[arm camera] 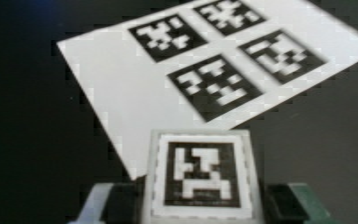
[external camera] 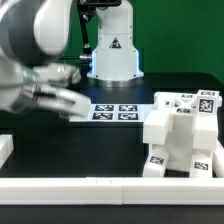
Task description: Assemble chair
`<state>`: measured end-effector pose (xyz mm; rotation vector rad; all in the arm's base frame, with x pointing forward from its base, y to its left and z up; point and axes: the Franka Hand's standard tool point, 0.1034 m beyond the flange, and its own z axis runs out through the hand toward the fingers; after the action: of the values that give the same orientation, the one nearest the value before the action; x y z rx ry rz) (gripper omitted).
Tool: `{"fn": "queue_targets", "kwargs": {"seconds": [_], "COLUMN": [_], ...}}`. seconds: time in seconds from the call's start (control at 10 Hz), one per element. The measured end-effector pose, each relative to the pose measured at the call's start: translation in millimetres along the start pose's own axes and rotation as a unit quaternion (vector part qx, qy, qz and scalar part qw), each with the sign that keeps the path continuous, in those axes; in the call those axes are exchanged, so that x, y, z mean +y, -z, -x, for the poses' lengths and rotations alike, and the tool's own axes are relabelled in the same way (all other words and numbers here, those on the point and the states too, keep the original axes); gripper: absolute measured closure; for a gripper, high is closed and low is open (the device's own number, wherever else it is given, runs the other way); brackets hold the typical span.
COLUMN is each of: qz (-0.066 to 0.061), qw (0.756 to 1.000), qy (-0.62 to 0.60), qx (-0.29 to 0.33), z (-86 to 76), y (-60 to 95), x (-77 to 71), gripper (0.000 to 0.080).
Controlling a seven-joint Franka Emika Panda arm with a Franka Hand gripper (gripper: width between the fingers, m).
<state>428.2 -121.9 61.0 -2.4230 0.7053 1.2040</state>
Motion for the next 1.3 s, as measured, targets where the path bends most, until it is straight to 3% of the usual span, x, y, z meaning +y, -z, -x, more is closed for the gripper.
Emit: {"fn": "queue_targets", "kwargs": {"seconds": [0.2,0.3,0.5,0.7,1.0,1.1,1.2,1.3], "qz": [0.007,0.022,0.016,0.016,0.011,0.026,0.042,0.036], "qw": [0.997,0.991,0.980,0.958,0.917,0.893,0.874,0.865], "qy": [0.039,0.062,0.063,0.064,0.073,0.092,0.115,0.112], "qx": [0.061,0.119,0.190,0.280,0.392,0.440,0.471,0.487], "z": [33.7,36.8,30.8,31.0,62.3,70.8,74.7,71.1], "y": [33.6,45.0,42.0,48.5,61.1,57.0,50.8,50.8], "x": [-41.9,-53.6,-51.2,-60.8,-126.9,-149.0,-159.0,-154.8], "gripper": [0.0517,0.0517,0.0517,0.0517,0.0515,0.0515,0.0515,0.0515]}}
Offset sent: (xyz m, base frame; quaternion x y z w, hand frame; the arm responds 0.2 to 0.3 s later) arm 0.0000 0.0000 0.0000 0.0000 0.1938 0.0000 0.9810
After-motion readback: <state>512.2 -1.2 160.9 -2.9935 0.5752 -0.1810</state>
